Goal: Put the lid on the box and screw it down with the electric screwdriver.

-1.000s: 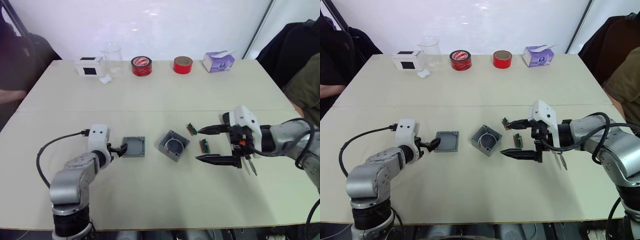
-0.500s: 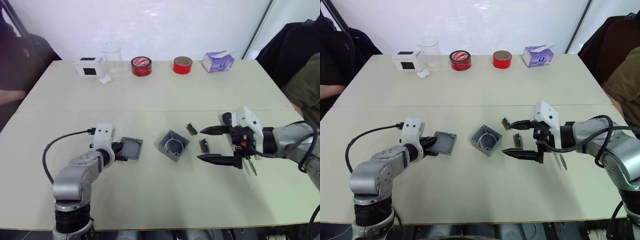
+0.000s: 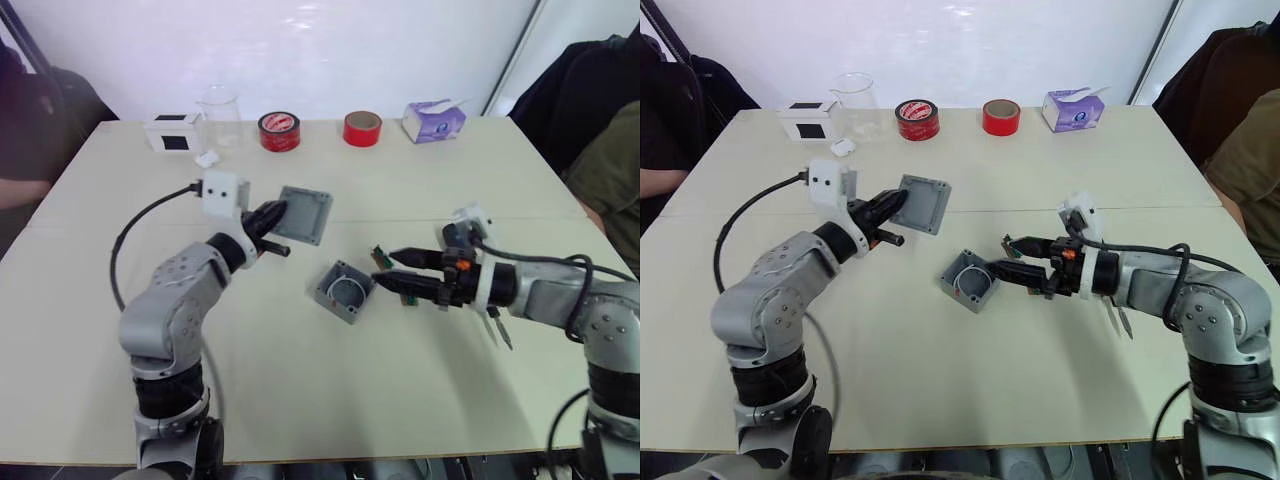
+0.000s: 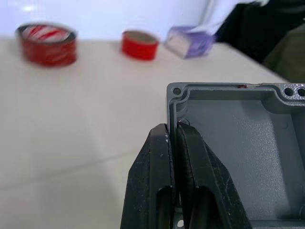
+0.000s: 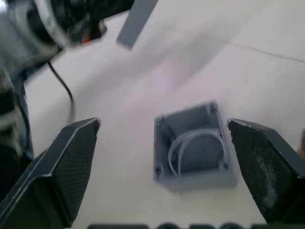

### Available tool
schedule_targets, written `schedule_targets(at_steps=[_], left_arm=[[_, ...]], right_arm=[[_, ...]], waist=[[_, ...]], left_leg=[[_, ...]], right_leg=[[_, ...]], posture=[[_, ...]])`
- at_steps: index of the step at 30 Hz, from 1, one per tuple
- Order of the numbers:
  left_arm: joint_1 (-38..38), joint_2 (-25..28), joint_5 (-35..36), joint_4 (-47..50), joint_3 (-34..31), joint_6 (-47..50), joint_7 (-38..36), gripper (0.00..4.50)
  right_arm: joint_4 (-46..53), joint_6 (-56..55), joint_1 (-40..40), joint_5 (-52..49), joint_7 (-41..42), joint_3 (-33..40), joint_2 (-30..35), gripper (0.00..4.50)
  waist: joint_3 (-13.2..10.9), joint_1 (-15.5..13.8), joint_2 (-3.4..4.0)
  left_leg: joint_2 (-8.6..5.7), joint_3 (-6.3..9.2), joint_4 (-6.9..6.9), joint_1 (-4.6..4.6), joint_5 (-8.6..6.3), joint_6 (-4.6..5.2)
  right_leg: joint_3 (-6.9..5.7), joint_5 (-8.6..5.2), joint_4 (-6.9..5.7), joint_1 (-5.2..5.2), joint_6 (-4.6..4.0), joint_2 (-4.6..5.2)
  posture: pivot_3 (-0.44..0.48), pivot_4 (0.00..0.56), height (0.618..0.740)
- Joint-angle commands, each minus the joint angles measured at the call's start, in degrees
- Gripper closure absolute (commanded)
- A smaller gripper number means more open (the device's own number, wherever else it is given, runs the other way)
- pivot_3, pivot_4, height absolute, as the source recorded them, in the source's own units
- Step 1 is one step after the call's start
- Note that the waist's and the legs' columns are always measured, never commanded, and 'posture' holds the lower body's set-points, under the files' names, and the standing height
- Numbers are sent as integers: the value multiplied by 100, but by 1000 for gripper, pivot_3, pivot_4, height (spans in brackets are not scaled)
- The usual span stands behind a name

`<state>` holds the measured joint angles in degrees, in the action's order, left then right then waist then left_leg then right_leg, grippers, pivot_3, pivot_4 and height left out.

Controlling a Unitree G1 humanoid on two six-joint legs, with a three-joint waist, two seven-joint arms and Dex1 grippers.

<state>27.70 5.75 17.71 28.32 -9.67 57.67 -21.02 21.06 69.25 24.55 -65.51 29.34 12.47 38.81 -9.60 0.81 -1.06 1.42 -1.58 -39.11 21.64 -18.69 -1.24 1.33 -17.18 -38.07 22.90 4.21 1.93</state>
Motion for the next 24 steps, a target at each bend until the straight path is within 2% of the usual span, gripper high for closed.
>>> schedule_targets(at_steps=[1, 5, 9, 18, 20, 21, 22, 24], left_arm=[[72, 34, 186, -112, 226, -583, -145, 4419], [84, 68, 306, -219, 503, -926, -336, 4419], [-4, 162, 459, -202, 654, -1052, -464, 4419], [-102, 265, 562, -185, 824, -1150, -343, 4419], [-141, 292, 569, -189, 873, -1188, -361, 4500], [-153, 302, 577, -188, 888, -1197, -360, 4500], [-161, 310, 586, -187, 897, -1203, -356, 4500], [-167, 336, 607, -189, 911, -1216, -350, 4500]], right_arm=[[-76, 234, 370, -977, -996, 335, -324, 0], [-213, 136, 598, -1852, -2124, 243, -818, 0], [-212, -42, 607, -2454, -2885, 85, -966, 0], [-209, -460, 575, -3153, -3598, -206, -793, 0], [-166, -521, 573, -3171, -3617, -285, -722, 523], [-149, -549, 567, -3195, -3630, -315, -689, 636], [-140, -575, 561, -3220, -3642, -339, -662, 1100], [-126, -637, 553, -3290, -3666, -378, -622, 1716]], waist=[[-1, -11, -1], [0, -12, -1], [0, -18, 0], [0, -6, 0], [0, -6, 0], [0, -6, 0], [0, -6, 0], [0, -6, 0]], left_leg=[[3, 1, -1, 11, 0, 0], [3, 3, -12, 54, 2, -2], [4, 2, -12, 73, 2, -2], [6, 3, -12, 74, 2, -1], [7, 3, -12, 74, 2, -1], [7, 3, -12, 74, 2, -1], [7, 3, -12, 74, 2, -1], [7, 3, -12, 75, 2, -1]], right_leg=[[-1, 0, -1, 11, 0, -5], [-1, 2, -6, 47, 3, -7], [-2, 2, -4, 65, 4, -7], [-2, 3, -5, 67, 4, -15], [-2, 3, -5, 67, 4, -16], [-1, 2, -4, 67, 4, -16], [-1, 2, -4, 67, 4, -16], [-1, 2, -3, 67, 4, -16]], posture=[[0, 150, 740], [0, 150, 740], [0, 150, 740], [0, 150, 740], [0, 150, 740], [0, 150, 740], [0, 150, 740], [0, 150, 740]])
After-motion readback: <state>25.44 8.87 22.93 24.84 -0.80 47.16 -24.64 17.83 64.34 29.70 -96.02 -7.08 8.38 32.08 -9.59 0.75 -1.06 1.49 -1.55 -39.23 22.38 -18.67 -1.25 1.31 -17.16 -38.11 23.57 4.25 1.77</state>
